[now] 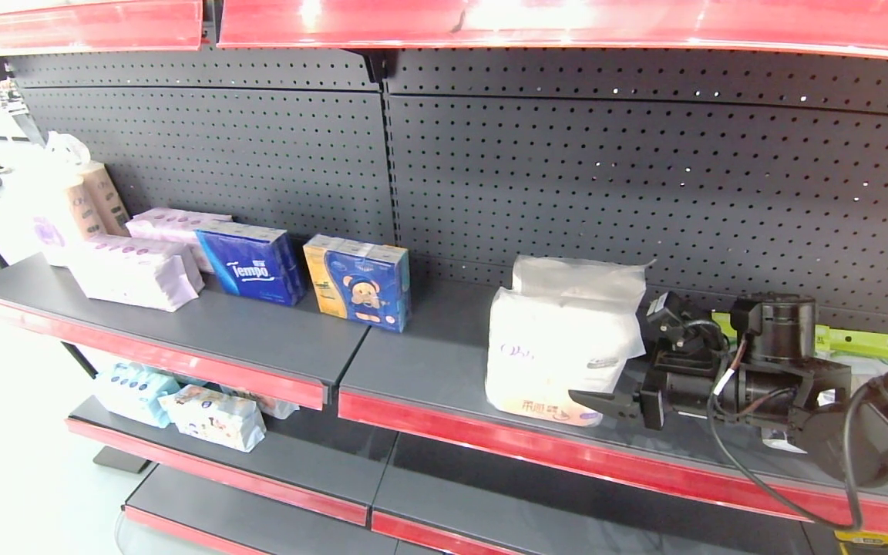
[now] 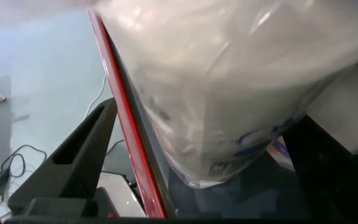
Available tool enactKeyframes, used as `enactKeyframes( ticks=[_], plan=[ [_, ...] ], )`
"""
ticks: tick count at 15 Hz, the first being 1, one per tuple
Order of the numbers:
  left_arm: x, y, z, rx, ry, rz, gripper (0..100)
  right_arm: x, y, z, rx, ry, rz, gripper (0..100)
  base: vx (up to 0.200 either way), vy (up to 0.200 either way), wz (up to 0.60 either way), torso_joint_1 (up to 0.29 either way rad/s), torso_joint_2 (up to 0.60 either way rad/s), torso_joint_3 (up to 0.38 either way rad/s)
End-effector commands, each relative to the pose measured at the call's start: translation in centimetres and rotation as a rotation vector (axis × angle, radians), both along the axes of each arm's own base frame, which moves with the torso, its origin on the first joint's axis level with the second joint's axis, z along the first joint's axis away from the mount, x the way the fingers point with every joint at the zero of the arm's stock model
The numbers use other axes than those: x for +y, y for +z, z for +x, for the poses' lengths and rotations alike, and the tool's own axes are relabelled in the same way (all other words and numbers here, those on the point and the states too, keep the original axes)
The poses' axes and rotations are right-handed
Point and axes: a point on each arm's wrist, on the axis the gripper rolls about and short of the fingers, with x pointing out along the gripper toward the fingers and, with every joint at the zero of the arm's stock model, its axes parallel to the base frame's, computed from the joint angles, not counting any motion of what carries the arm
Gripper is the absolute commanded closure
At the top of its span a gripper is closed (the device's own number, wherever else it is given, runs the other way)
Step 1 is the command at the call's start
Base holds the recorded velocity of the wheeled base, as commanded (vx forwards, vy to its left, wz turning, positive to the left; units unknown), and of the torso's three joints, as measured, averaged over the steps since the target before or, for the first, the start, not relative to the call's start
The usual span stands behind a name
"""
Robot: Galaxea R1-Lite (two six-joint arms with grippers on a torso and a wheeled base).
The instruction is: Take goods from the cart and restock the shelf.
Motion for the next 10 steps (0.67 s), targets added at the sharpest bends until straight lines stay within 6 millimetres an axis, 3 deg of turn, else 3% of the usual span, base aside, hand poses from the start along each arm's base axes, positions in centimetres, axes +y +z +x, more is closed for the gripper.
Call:
enactKeyframes(
  ticks=[1, 9, 10],
  plan=[
    [0.0, -0.02, 0.02, 0.002, 0.0, 0.0, 0, 0.1, 0.2, -0.09, -0.007, 0.004, 0.001, 0, 0.0, 0.0, 0.0, 0.0, 0.0, 0.0],
    [0.0, 0.02, 0.01, 0.001, 0.0, 0.0, 0, 0.45, 0.19, -0.25, -0.009, 0.018, -0.001, 0, 0.0, 0.0, 0.0, 0.0, 0.0, 0.0],
    [0.0, 0.02, -0.01, -0.001, 0.0, 0.0, 0, 0.45, 0.13, -0.24, -0.006, 0.018, -0.002, 100, 0.0, 0.0, 0.0, 0.0, 0.0, 0.0]
  ],
)
